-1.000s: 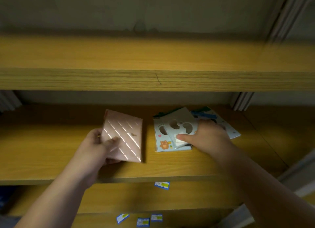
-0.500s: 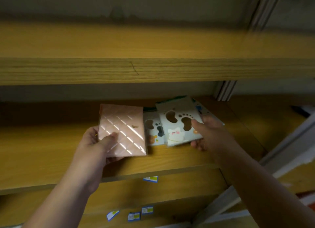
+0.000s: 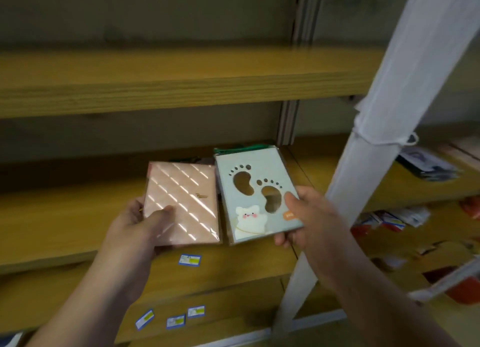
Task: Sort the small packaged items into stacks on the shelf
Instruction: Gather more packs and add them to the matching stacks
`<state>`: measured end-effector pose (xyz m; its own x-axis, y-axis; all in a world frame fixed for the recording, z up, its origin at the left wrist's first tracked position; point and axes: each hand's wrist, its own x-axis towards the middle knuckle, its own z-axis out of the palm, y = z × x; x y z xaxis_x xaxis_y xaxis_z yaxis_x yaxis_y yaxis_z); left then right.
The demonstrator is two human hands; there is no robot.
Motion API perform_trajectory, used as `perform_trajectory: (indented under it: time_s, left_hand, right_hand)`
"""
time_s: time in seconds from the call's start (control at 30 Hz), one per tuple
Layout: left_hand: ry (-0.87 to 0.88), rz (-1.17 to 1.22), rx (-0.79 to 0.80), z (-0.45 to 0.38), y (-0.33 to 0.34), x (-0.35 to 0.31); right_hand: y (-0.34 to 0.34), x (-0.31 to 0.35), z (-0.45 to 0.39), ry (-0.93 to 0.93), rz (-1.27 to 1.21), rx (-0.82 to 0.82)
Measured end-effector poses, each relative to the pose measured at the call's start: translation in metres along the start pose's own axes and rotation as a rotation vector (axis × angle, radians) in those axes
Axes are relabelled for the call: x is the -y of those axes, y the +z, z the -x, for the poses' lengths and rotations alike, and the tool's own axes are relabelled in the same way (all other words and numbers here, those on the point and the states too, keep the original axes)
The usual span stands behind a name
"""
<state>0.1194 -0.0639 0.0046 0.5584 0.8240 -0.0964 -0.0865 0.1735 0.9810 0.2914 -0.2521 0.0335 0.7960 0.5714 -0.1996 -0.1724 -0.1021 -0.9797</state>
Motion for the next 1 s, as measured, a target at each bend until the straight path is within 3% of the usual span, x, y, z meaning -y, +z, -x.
perform_trajectory:
  time_s: [0.17,0.33,0.63,0.8,1.0]
  left_hand:
    - [0.035,-0.005,-0.007,0.063,0.041,0.001]
    - [0.038,0.038,0.020,0.123,0.104,0.014]
    - [-0.041,0.019,0.143,0.169,0.226,0.042]
    - [-0.087,0.002,0.235,0.161,0.295,0.053]
    - [-0.146,0.003,0.306,0.126,0.380,0.077]
  right_hand:
    - [-0.061,-0.002,0.048,-0.020,-0.080,0.184]
    - [-0.138,0.003,0.084,-0.068,-0.126,0.254]
    - [-0.274,0.010,0.085,0.131,-0.141,-0.058]
    - [-0.335,0.000,0.096,-0.001,-0.294,-0.100]
    - [-0.397,-0.004,0.070,-0.012,-0.381,-0.208]
